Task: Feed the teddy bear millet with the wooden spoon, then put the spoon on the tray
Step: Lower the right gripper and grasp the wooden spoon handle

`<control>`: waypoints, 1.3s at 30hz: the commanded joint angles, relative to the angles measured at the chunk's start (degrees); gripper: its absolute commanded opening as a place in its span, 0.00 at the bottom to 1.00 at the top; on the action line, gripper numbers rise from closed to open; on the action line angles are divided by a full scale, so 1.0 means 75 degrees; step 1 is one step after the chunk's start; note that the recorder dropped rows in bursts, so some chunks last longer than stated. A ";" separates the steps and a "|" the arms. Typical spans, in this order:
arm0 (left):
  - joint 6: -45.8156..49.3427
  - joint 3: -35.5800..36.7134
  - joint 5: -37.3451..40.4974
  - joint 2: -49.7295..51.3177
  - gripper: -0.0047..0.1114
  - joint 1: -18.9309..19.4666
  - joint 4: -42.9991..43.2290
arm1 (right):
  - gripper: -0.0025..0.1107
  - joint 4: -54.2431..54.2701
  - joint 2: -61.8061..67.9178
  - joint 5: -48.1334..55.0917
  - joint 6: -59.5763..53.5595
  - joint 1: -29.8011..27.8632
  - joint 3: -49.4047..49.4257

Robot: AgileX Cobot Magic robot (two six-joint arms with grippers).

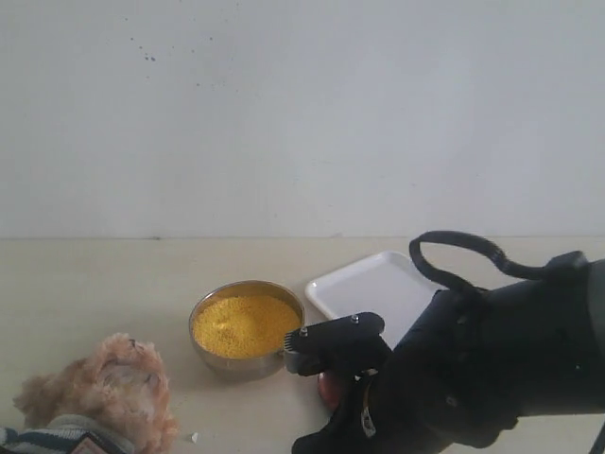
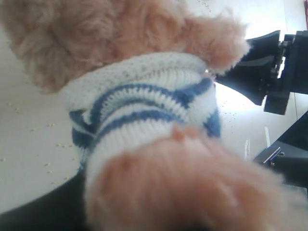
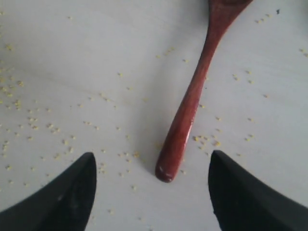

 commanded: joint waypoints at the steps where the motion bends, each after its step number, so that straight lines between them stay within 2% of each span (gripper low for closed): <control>1: 0.0049 0.0014 0.0150 0.0007 0.07 0.0025 -0.0153 | 0.58 -0.0018 0.0306 -0.0521 0.0048 -0.0003 -0.0043; 12: 0.0049 0.0014 0.0150 0.0007 0.07 0.0025 -0.0153 | 0.58 -0.0168 0.0719 -0.0707 0.0048 -0.0381 -0.0043; 26: 0.0049 0.0014 0.0135 0.0007 0.07 0.0025 -0.0153 | 0.57 -0.0126 0.1137 -0.0906 0.0048 -0.0381 -0.0043; 29: 0.0049 0.0014 0.0135 0.0007 0.07 0.0025 -0.0153 | 0.50 -0.0107 0.1137 -0.0834 0.0048 -0.0381 -0.0043; 35: 0.0049 0.0014 0.0135 0.0007 0.07 0.0025 -0.0153 | 0.20 0.0177 0.1137 -0.0463 0.0048 -0.0381 -0.0043; 39: 0.0049 0.0014 0.0135 0.0007 0.07 0.0025 -0.0153 | 0.05 0.0281 0.1017 -0.0178 -0.0011 -0.0366 -0.0043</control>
